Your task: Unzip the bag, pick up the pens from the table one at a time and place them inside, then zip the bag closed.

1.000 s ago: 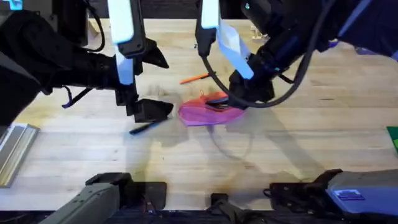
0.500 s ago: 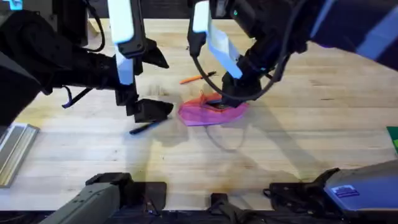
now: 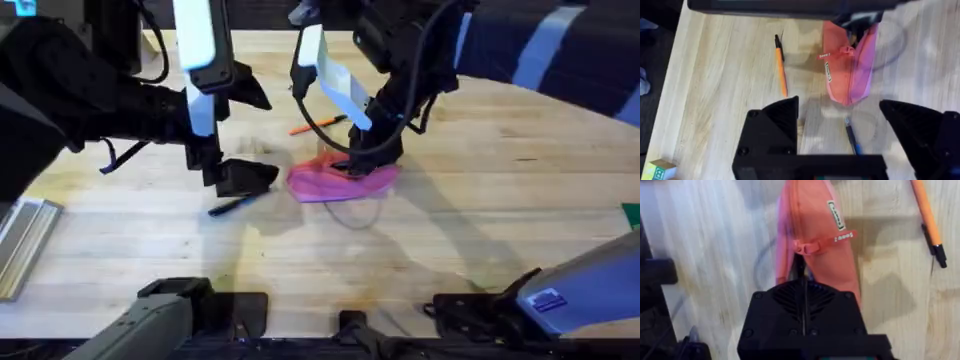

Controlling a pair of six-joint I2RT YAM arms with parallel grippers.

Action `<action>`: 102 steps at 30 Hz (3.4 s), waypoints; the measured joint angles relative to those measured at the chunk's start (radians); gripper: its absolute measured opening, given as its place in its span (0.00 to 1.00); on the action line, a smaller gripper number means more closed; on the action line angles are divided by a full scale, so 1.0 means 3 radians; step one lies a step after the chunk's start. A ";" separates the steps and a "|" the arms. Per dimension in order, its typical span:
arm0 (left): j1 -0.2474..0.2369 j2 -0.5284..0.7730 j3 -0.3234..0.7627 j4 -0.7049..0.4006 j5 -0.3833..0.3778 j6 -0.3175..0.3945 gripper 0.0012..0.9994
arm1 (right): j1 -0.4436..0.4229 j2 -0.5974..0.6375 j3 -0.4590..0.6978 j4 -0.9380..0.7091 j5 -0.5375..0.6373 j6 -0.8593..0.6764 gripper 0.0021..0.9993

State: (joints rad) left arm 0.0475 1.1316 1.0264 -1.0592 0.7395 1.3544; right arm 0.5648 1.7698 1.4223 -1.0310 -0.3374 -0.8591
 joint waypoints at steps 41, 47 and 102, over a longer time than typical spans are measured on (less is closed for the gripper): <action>0.0000 0.0000 0.0000 0.0000 -0.0024 0.0000 0.99 | 0.0036 0.0301 0.0028 0.0269 -0.0012 0.0348 1.00; 0.0000 -0.0001 0.0000 0.0000 -0.0024 0.0000 0.99 | 0.0014 0.0061 0.0028 0.0272 0.0099 0.0362 1.00; 0.0000 -0.0271 0.0000 -0.0704 -0.1220 -0.0143 0.99 | 0.0011 -0.0773 0.0027 0.0374 0.0552 0.0784 1.00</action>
State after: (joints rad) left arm 0.0475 1.0502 1.0264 -1.2705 0.3736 1.3116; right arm 0.5682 1.5379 1.4303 -0.9188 -0.1719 -0.6239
